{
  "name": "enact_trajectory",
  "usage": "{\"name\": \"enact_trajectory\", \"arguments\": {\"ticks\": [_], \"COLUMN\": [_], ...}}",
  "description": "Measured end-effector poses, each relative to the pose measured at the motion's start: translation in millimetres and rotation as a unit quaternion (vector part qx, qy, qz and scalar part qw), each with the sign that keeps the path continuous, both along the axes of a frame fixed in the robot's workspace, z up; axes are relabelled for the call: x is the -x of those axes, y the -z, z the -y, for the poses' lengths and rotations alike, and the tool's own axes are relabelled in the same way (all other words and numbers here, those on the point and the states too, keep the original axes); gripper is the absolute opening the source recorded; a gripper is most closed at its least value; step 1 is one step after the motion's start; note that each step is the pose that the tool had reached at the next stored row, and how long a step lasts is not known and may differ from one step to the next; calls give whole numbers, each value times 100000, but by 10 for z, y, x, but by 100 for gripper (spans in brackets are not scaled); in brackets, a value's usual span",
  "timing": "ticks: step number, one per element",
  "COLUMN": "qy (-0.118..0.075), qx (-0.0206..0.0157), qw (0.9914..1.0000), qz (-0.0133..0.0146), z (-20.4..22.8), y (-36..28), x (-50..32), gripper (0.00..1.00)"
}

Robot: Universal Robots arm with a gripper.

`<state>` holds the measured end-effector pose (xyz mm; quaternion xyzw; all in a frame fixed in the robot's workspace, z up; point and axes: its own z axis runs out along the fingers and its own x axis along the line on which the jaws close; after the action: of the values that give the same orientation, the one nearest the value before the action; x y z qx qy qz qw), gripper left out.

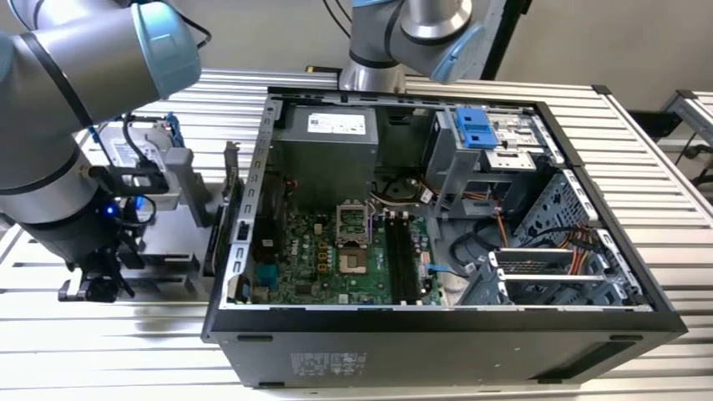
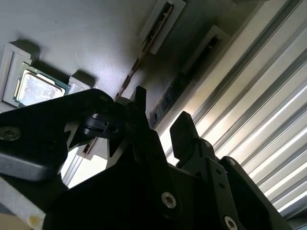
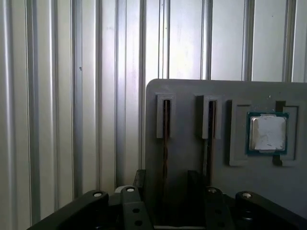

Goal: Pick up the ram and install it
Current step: 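Pick up the ram and move it above insertion slot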

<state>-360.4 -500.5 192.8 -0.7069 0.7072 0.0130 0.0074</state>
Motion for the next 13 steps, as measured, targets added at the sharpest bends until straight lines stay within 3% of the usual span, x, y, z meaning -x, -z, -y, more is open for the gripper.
{"name": "enact_trajectory", "arguments": {"ticks": [13], "qy": [-3], "qx": [-3], "qw": [100000], "qz": [2], "z": [4], "y": [25], "x": [-1], "gripper": [100]}}
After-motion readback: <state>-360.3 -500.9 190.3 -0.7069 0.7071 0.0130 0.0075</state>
